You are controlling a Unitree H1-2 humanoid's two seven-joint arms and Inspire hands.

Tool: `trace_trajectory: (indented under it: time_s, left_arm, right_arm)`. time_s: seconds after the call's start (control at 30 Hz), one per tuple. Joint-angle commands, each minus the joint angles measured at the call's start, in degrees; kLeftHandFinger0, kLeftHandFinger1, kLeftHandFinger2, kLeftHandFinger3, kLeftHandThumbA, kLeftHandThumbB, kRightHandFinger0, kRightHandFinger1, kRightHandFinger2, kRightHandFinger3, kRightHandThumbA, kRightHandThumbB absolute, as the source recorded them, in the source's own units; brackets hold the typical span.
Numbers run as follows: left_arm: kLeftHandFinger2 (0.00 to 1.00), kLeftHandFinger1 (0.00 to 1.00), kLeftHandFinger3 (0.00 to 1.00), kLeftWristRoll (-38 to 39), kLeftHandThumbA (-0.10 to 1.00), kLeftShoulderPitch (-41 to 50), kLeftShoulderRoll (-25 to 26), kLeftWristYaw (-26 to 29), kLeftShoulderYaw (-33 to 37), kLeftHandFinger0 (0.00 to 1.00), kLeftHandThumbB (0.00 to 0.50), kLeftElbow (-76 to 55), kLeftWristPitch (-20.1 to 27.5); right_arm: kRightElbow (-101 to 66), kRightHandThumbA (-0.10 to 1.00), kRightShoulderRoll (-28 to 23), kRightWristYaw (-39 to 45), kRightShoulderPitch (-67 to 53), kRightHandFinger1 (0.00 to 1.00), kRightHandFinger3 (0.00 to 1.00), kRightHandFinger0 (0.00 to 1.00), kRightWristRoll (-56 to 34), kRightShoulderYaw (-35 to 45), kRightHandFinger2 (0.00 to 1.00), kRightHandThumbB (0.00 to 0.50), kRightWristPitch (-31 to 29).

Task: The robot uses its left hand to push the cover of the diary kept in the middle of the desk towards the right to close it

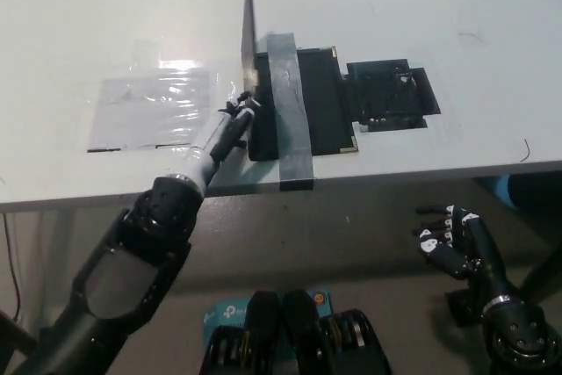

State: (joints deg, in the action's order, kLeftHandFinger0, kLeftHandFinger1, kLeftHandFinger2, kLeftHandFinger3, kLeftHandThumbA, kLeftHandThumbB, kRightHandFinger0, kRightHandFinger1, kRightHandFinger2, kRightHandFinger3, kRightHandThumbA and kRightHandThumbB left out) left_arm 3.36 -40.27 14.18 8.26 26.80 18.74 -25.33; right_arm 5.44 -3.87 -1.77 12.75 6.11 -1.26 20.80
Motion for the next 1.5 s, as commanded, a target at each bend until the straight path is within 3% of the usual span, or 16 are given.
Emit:
trace_trajectory:
  time_s: [0.0,0.3,0.33,0.37,0.4,0.43,0.47,0.7,0.83,0.87,0.93,1.03,1.07,1.1,1.2,1.47]
  left_arm:
    - [1.0,1.0,1.0,-62.8,1.0,-14.4,5.5,-6.7,38.1,1.0,0.307,-9.3,4.3]
    - [1.0,1.0,1.0,-67.4,1.0,-17.2,1.2,-12.3,39.1,1.0,0.237,-19.8,5.3]
    - [1.0,1.0,1.0,-67.5,1.0,-17.9,-0.1,-13.2,39.6,1.0,0.222,-20.5,5.4]
    - [1.0,1.0,1.0,-67.4,1.0,-18.8,-1.7,-14.6,40.2,1.0,0.216,-21.3,5.6]
    - [1.0,1.0,1.0,-67.6,1.0,-19.0,-2.8,-15.1,40.9,1.0,0.21,-21.3,5.7]
    - [1.0,1.0,1.0,-67.8,1.0,-19.1,-3.1,-15.4,41.2,1.0,0.209,-21.4,5.6]
    - [1.0,1.0,1.0,-68.1,1.0,-19.3,-4.3,-16.2,42.0,1.0,0.197,-21.3,5.3]
    - [1.0,1.0,1.0,-70.3,1.0,-18.6,-6.3,-18.6,45.1,1.0,0.08,-19.7,4.7]
    - [1.0,1.0,1.0,-68.3,1.0,-17.2,-4.4,-18.9,42.9,1.0,0.233,-21.1,3.4]
    - [1.0,1.0,1.0,-63.6,1.0,-15.9,-3.0,-17.1,39.4,1.0,0.335,-24.2,3.3]
    - [1.0,1.0,1.0,-51.8,0.57,-10.8,-2.9,-9.2,30.3,1.0,0.491,-29.3,3.7]
    - [0.91,0.93,0.8,-35.8,-0.01,-5.1,-6.1,-5.3,18.8,0.87,0.5,-35.3,3.0]
    - [1.0,1.0,1.0,-28.9,0.58,-3.4,-7.7,-4.8,14.0,1.0,0.238,-37.6,2.8]
    - [1.0,1.0,1.0,-15.5,1.0,-0.2,-11.0,-4.2,4.3,1.0,0.162,-42.2,1.4]
    - [1.0,1.0,1.0,1.0,1.0,0.5,-13.3,-3.4,-8.9,1.0,0.059,-48.5,-1.5]
    - [1.0,1.0,1.0,53.7,1.0,1.0,-9.5,13.4,-31.7,1.0,0.139,-56.3,3.9]
  right_arm:
    - [-3.5,0.34,-0.9,1.8,1.8,0.33,0.62,0.26,-0.8,-0.2,0.42,0.059,-0.6]
    - [-2.9,0.17,-1.1,1.8,3.0,0.3,0.6,0.23,0.5,-1.1,0.39,0.037,1.6]
    - [-2.4,0.13,-1.1,1.9,3.4,0.33,0.65,0.23,0.2,-1.0,0.46,0.025,2.3]
    - [-1.4,0.04,-1.5,3.3,3.2,0.47,0.87,0.33,-1.4,-0.8,0.66,0.04,-2.7]
    - [-0.2,0.2,-4.1,4.0,3.0,0.89,1.0,0.66,2.5,-4.3,1.0,0.01,-10.9]
    - [0.0,0.3,-5.1,3.8,3.1,1.0,1.0,0.91,4.6,-5.7,1.0,0.031,-12.1]
    - [3.6,0.52,-12.4,0.5,7.7,1.0,1.0,1.0,24.2,-17.1,1.0,0.07,-14.2]
    - [5.7,0.55,-16.0,-2.0,10.5,1.0,1.0,1.0,32.0,-24.0,1.0,0.067,-14.2]
    - [5.0,0.55,-16.9,-2.7,9.5,1.0,1.0,1.0,31.5,-24.8,1.0,0.067,-13.6]
    - [5.0,0.55,-17.0,-3.0,9.5,1.0,1.0,1.0,31.4,-25.1,1.0,0.067,-13.5]
    - [5.0,0.55,-17.3,-3.5,9.5,1.0,1.0,1.0,31.0,-25.6,1.0,0.067,-13.3]
    - [5.0,0.55,-17.7,-4.4,9.4,1.0,1.0,1.0,30.5,-26.0,1.0,0.067,-13.1]
    - [2.1,0.44,-12.1,-3.1,6.4,0.7,0.93,0.72,17.9,-17.6,0.77,0.036,-8.2]
    - [-1.9,0.37,-3.5,-1.2,2.0,0.48,0.75,0.42,-1.4,-4.8,0.58,0.055,-1.2]
    - [-2.0,0.35,-3.1,-0.6,1.7,0.39,0.67,0.38,-1.4,-3.8,0.47,0.061,-1.0]
    - [-3.0,0.35,-2.9,0.0,1.2,0.36,0.64,0.34,-0.7,-3.1,0.42,0.047,-0.6]
